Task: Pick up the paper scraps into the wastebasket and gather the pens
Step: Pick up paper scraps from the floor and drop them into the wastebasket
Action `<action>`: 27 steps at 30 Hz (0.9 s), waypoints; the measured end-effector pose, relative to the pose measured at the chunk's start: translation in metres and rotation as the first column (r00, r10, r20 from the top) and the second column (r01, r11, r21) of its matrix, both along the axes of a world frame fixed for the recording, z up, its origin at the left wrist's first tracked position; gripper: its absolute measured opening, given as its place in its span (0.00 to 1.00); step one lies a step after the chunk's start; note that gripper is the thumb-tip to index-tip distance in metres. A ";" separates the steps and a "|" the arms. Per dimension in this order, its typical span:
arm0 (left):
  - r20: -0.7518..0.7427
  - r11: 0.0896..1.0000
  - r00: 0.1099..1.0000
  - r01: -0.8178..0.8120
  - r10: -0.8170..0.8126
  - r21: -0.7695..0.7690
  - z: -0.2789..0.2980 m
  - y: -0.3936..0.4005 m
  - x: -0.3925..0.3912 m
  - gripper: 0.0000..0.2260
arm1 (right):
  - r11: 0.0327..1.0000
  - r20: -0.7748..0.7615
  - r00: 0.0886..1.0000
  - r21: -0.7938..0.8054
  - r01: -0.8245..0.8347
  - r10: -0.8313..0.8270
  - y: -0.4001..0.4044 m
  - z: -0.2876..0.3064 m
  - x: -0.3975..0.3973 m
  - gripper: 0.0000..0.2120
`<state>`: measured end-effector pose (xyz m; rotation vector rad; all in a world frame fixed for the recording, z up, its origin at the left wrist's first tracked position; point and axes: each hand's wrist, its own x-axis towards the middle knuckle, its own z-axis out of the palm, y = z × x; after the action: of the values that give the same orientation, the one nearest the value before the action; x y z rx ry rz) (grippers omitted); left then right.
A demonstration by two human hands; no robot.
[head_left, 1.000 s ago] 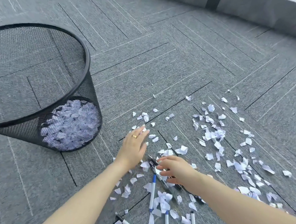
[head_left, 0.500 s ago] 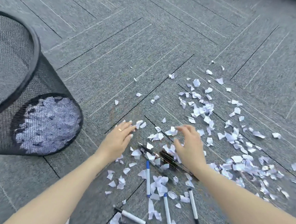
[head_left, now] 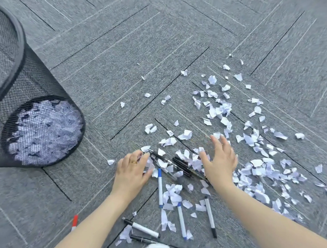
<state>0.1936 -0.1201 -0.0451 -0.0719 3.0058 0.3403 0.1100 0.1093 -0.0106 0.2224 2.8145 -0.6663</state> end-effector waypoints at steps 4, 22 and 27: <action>-0.106 0.987 0.983 0.155 -0.151 0.030 0.002 0.000 -0.010 0.07 | 0.980 0.013 0.982 0.074 0.184 -0.186 0.022 -0.001 0.002 0.30; 0.230 0.884 0.857 0.425 -0.462 0.195 0.024 0.141 -0.095 0.17 | 0.988 0.087 0.990 0.121 0.098 -0.109 0.106 -0.021 0.020 0.42; 0.306 0.880 0.829 0.469 -0.468 0.077 0.010 0.158 -0.083 0.30 | 0.979 -0.045 0.999 0.202 -0.018 0.028 0.099 -0.029 0.038 0.30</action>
<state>0.1107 0.0376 -0.0353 0.5530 2.5847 0.2430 0.1476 0.2081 -0.0394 0.2119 2.9260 -0.3847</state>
